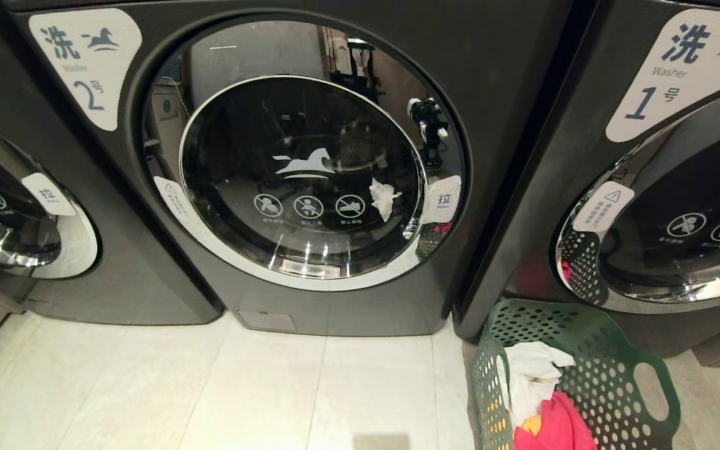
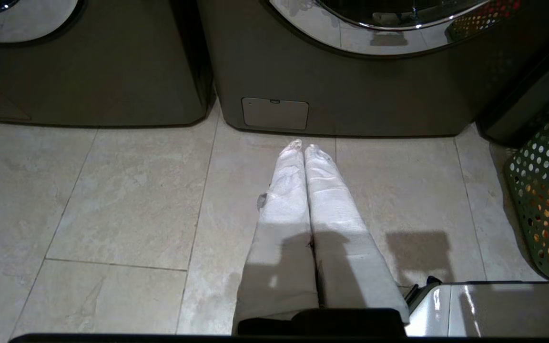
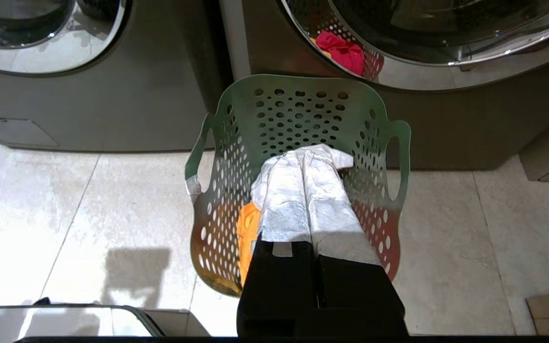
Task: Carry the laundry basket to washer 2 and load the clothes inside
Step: Open the lid of the washing machine
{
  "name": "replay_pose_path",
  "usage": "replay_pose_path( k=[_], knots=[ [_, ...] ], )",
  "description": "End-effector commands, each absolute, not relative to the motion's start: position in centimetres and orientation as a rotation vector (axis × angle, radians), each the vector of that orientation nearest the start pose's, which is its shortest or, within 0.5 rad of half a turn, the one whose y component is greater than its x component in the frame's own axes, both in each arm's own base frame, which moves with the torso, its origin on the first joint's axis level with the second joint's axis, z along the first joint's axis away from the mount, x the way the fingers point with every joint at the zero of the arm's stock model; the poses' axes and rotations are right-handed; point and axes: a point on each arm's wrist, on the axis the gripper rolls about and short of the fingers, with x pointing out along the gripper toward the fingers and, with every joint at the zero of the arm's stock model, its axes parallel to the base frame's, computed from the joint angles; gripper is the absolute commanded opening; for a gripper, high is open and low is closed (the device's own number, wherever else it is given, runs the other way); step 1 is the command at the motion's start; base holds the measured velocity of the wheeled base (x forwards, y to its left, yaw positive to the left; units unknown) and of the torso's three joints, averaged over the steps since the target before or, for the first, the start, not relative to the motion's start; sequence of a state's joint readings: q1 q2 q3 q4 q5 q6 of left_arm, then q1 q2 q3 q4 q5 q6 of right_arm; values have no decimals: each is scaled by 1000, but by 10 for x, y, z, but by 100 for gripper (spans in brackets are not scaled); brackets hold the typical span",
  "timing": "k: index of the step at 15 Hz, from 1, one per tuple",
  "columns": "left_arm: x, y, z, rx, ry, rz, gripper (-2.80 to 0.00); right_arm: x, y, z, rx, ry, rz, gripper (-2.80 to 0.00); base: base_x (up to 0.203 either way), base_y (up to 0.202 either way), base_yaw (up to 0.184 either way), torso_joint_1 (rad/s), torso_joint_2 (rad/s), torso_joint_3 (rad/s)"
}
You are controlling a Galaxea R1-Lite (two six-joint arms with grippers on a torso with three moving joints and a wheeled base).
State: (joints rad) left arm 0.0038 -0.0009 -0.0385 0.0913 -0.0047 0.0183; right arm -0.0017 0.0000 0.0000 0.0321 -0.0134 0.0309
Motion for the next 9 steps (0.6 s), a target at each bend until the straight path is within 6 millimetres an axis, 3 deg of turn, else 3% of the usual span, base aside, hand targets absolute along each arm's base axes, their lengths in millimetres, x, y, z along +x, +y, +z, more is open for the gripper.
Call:
replay_pose_path(
  k=[1,9],
  knots=[
    [-26,0,77,19,54,-1,-280,-22,0,70,30,41,-16,-280,0,0,0,2,2,210],
    [-26,0,77,21,54,-1,-280,-22,0,70,32,41,-16,-280,0,0,0,1,2,201]
  ],
)
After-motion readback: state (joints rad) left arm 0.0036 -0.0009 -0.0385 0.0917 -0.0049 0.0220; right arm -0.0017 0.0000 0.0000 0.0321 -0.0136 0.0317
